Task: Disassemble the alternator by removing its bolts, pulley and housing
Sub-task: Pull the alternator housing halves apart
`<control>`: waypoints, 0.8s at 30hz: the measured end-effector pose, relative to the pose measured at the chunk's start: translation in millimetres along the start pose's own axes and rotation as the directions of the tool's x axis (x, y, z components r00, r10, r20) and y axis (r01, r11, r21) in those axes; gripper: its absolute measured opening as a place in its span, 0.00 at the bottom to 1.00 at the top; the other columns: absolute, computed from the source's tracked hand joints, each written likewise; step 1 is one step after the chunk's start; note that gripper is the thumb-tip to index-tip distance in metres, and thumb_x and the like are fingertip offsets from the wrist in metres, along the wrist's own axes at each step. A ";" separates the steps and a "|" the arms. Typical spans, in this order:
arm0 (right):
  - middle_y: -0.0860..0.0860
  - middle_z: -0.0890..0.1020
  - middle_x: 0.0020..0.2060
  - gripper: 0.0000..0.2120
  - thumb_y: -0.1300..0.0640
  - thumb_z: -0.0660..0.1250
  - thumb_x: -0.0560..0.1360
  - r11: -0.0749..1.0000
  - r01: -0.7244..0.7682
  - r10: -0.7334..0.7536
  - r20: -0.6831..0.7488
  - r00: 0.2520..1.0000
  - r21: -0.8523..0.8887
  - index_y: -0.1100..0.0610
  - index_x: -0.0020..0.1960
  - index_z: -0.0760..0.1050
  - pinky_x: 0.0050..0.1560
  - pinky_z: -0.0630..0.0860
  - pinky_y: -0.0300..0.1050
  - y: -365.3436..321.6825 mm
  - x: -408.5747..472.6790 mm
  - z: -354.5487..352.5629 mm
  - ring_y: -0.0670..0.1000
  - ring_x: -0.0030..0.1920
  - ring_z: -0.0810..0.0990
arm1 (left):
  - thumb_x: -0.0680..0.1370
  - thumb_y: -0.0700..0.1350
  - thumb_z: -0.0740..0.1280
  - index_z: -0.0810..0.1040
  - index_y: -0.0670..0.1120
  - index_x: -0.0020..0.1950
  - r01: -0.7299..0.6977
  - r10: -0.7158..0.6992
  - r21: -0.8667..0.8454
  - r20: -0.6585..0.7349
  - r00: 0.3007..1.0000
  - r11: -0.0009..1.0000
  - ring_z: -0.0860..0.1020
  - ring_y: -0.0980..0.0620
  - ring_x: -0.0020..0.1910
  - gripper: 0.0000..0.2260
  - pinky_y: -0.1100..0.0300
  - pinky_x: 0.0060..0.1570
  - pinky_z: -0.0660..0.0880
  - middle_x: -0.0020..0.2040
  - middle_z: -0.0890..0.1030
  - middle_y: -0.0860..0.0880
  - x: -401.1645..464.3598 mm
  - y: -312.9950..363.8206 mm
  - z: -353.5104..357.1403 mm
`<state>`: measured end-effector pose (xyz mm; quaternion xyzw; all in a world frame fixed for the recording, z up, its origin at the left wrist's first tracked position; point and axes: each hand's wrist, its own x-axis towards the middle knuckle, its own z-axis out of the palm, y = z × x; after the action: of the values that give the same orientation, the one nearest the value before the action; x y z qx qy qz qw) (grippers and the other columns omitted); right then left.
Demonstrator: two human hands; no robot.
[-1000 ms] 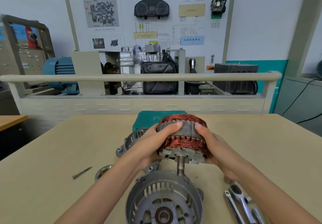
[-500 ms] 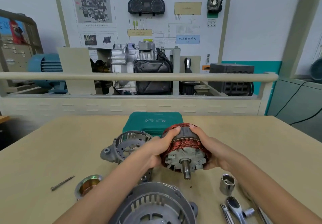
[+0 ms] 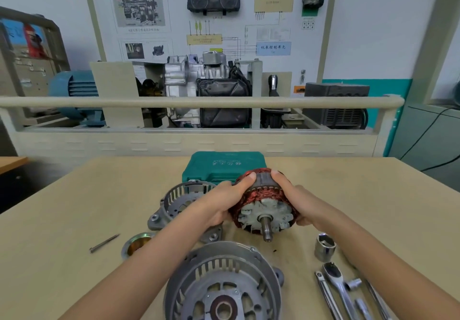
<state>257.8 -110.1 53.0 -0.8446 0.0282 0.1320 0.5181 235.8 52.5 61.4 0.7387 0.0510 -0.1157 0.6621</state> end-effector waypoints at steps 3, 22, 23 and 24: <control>0.55 0.71 0.67 0.44 0.28 0.53 0.71 0.996 0.061 -0.057 -0.060 0.997 0.066 0.59 0.73 0.55 0.45 0.69 0.41 3.6 -5.7 6.2 0.50 0.51 0.72 | 0.79 0.49 0.64 0.67 0.43 0.70 -0.076 0.081 0.103 -0.039 0.996 0.992 0.78 0.49 0.57 0.22 0.55 0.57 0.76 0.60 0.78 0.46 -19.4 -5.9 -6.3; 0.55 0.69 0.68 0.28 0.48 0.63 0.78 0.908 0.419 -0.414 -0.140 0.900 0.006 0.52 0.74 0.58 0.63 0.71 0.47 2.5 -21.7 26.8 0.53 0.64 0.72 | 0.79 0.44 0.63 0.75 0.50 0.62 -0.038 0.077 0.851 -0.002 0.997 0.523 0.79 0.54 0.51 0.12 0.55 0.53 0.77 0.57 0.79 0.52 -109.0 -64.5 -91.6; 0.54 0.69 0.67 0.28 0.48 0.63 0.77 0.908 0.419 -0.414 -0.140 0.899 0.004 0.52 0.74 0.58 0.62 0.71 0.45 4.0 -20.2 25.8 0.52 0.64 0.72 | 0.78 0.44 0.63 0.76 0.50 0.62 -0.024 0.068 0.876 -0.010 0.998 0.483 0.79 0.53 0.53 0.13 0.54 0.56 0.76 0.58 0.79 0.50 -109.0 -62.4 -97.3; 0.54 0.69 0.67 0.28 0.47 0.63 0.77 0.907 0.420 -0.415 -0.139 0.899 0.011 0.52 0.74 0.58 0.60 0.70 0.43 5.6 -19.1 25.2 0.51 0.63 0.71 | 0.78 0.44 0.64 0.76 0.49 0.63 -0.011 0.060 0.900 -0.017 0.998 0.436 0.78 0.53 0.54 0.14 0.56 0.57 0.75 0.58 0.79 0.50 -109.8 -60.7 -102.9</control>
<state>233.4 -92.1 42.1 -0.8272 -0.1160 -0.0396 0.5484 126.3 170.1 38.8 0.9807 -0.0184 -0.0943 0.1701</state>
